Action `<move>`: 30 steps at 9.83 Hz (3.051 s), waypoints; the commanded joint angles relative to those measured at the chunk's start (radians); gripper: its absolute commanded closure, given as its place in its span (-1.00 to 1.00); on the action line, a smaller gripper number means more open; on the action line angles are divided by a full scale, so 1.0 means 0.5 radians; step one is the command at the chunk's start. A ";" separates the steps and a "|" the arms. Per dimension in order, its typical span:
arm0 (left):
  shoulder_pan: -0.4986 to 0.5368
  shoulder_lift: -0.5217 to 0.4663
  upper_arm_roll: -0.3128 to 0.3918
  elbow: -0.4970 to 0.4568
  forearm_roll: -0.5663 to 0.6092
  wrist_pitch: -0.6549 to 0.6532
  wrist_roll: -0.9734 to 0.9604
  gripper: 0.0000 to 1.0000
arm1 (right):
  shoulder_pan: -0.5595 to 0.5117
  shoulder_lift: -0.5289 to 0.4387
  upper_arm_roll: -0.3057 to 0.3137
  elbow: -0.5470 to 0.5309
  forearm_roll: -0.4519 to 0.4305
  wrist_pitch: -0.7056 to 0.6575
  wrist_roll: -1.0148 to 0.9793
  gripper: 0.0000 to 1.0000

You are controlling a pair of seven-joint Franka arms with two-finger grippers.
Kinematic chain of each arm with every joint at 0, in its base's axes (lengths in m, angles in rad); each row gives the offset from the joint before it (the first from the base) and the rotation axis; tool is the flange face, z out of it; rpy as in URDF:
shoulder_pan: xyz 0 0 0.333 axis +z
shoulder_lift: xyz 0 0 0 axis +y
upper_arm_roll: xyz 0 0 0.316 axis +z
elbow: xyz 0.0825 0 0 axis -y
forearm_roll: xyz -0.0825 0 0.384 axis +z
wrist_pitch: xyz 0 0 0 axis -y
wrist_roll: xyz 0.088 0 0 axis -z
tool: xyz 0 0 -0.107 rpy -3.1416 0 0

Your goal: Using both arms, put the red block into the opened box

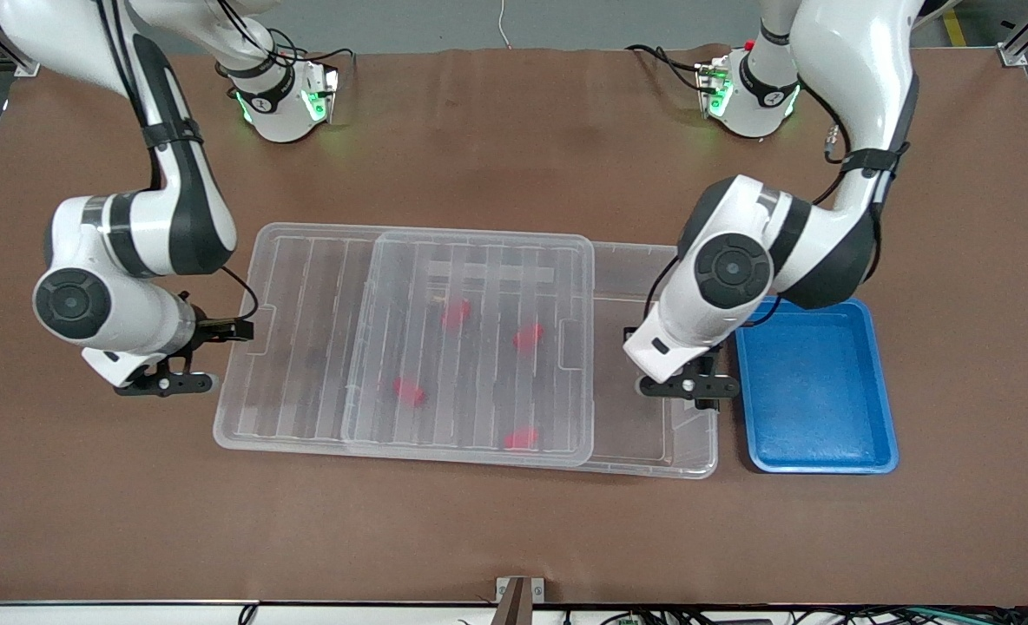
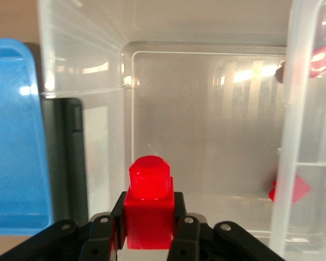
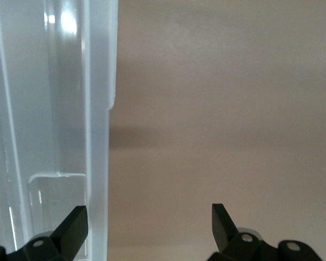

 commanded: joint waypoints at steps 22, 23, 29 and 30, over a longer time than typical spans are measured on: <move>-0.015 -0.311 -0.010 -0.447 0.112 0.277 -0.382 -1.00 | -0.390 -0.696 -0.001 0.409 0.196 -0.778 0.010 -1.00; 0.031 -0.406 -0.010 -0.411 0.112 0.197 -0.251 -1.00 | -0.390 -0.700 -0.001 0.409 0.196 -0.781 0.003 -1.00; 0.485 -0.646 -0.007 0.136 -0.029 -0.552 0.367 -1.00 | -0.386 -0.697 0.002 0.412 0.181 -0.794 0.006 -1.00; 0.537 -0.729 -0.001 0.127 -0.041 -0.622 0.373 -1.00 | -0.386 -0.700 -0.001 0.412 0.184 -0.800 0.006 -1.00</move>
